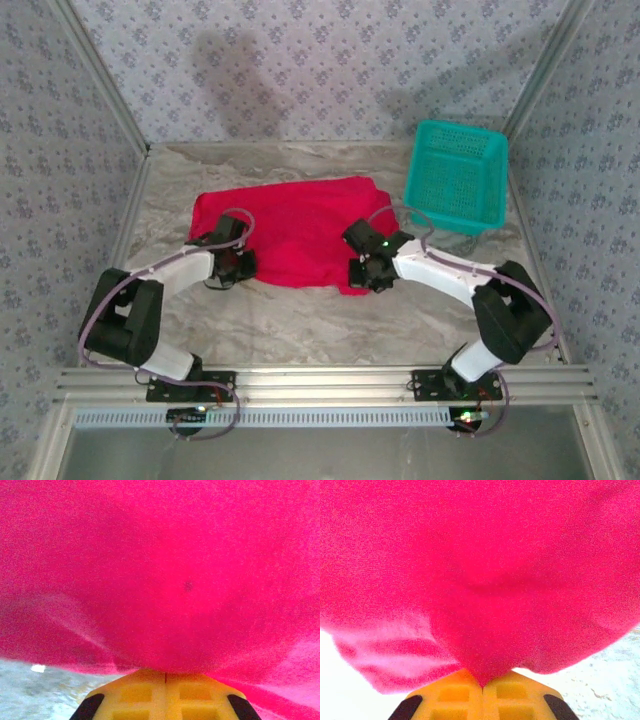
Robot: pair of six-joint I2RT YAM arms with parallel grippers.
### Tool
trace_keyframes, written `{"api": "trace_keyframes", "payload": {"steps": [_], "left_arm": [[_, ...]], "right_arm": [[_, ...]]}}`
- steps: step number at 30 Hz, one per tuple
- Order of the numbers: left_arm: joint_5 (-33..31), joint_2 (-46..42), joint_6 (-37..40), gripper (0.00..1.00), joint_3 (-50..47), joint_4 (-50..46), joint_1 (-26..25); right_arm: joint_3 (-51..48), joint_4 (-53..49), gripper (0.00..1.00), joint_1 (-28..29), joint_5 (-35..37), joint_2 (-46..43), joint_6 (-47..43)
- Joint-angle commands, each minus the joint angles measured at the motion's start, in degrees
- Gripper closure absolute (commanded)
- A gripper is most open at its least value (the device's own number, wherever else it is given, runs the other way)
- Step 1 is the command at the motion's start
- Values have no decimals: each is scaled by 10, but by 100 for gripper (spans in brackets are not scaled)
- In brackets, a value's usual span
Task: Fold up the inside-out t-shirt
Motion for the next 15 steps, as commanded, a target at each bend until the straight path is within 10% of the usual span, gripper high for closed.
{"api": "trace_keyframes", "payload": {"steps": [1,15], "left_arm": [[-34,-51,32,100,45,-71,26],[-67,-173,48,100,165,-192,-14]], "right_arm": [[52,-110,100,-7,29,-78,-23],[179,-149,100,-174,-92,-157,-100]]}}
